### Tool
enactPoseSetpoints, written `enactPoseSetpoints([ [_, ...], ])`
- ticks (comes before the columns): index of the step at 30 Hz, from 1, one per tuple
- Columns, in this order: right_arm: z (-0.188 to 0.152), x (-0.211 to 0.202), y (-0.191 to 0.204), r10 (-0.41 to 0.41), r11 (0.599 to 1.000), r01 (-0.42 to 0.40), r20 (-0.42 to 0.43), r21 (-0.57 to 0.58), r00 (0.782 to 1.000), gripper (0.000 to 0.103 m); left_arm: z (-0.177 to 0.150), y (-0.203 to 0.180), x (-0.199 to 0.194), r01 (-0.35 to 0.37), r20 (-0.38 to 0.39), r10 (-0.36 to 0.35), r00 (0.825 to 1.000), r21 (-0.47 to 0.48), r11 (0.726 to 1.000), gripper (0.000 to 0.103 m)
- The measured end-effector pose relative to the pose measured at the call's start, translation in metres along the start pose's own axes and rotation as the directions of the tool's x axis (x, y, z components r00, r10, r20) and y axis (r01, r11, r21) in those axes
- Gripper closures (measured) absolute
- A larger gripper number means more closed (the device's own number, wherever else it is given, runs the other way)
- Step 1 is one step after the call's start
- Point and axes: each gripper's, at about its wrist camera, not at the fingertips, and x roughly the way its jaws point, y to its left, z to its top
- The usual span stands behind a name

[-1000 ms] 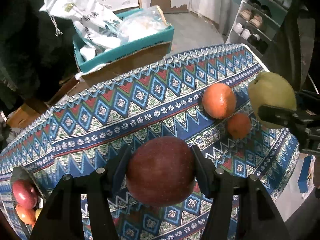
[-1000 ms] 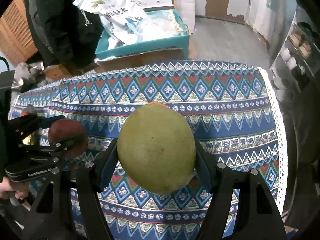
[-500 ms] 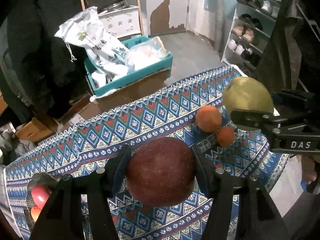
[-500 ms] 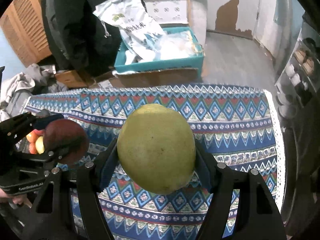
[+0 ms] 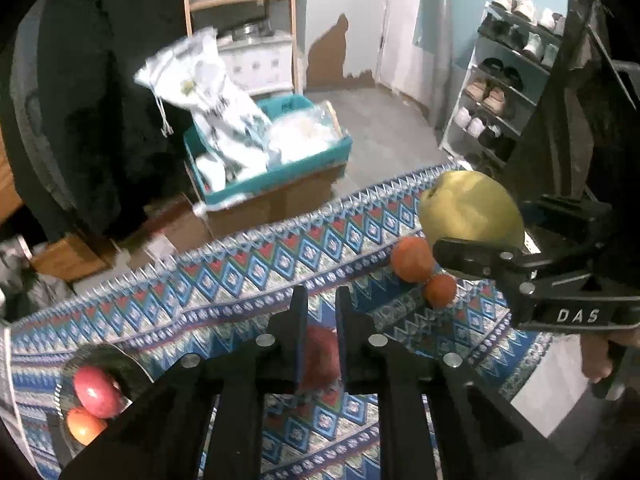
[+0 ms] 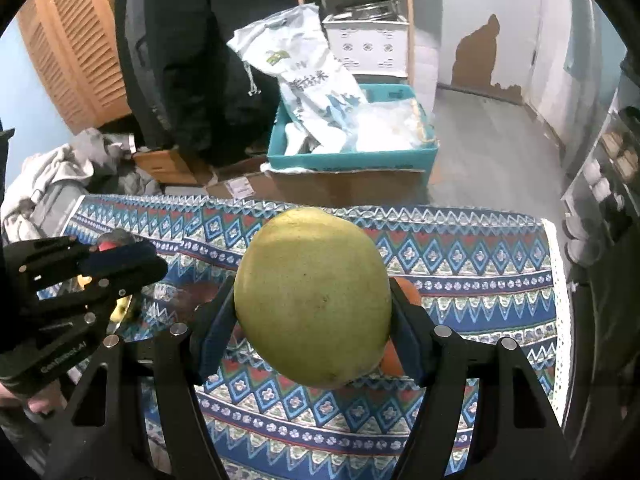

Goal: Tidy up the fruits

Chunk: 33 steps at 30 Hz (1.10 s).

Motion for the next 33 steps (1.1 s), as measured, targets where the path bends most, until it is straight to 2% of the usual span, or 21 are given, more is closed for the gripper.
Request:
enactPoseSetpoints([
  [2,-0.004,0.01,0.001,-0.005,1.0,0.005,-0.028,-0.004,1.0,0.032,-0.005,0.006,0.014,0.003,-0.039,-0.004,0.999,-0.02,1.0,0.087],
  [4,-0.009,0.024,0.0,-0.01,1.0,0.01,-0.067,-0.005,0.998,0.032,-0.012,0.011,0.029,0.013,-0.086,-0.016,0.996,-0.039,0.999,0.08],
  [6,-0.018,0.043,-0.002,-0.021,1.0,0.02,-0.124,-0.007,0.992,0.032,-0.02,0.016,0.045,0.018,-0.131,-0.027,0.991,-0.064,0.998,0.078],
  [9,-0.027,0.061,-0.005,-0.038,0.999,0.036,-0.167,-0.011,0.985,0.032,-0.027,0.018,0.062,0.002,-0.166,-0.012,0.986,-0.063,0.998,0.078],
  [11,-0.026,0.073,-0.011,-0.04,0.999,0.039,-0.183,-0.006,0.982,0.032,-0.026,0.018,0.071,-0.002,-0.182,-0.009,0.983,-0.062,0.998,0.073],
  [14,-0.023,0.087,-0.023,-0.066,0.998,0.069,-0.194,0.009,0.979,0.032,-0.023,0.017,0.079,-0.014,-0.182,0.001,0.983,-0.069,0.998,0.061],
  [16,-0.024,0.092,-0.031,-0.073,0.996,0.08,-0.204,0.029,0.976,0.032,-0.021,0.015,0.082,-0.014,-0.18,0.002,0.984,-0.062,0.998,0.057],
  [23,-0.024,0.088,-0.044,-0.053,0.996,0.066,-0.193,0.058,0.98,0.032,-0.014,0.005,0.095,-0.007,-0.194,0.0,0.981,-0.04,0.999,0.055],
  [26,-0.024,0.084,-0.046,-0.061,0.996,0.073,-0.187,0.058,0.98,0.032,-0.01,0.001,0.098,0.001,-0.189,-0.009,0.982,-0.045,0.999,0.045],
  [33,-0.028,0.07,-0.059,-0.044,0.993,0.06,-0.165,0.097,0.985,0.032,-0.005,-0.012,0.102,0.005,-0.186,-0.01,0.983,-0.025,1.0,0.043],
])
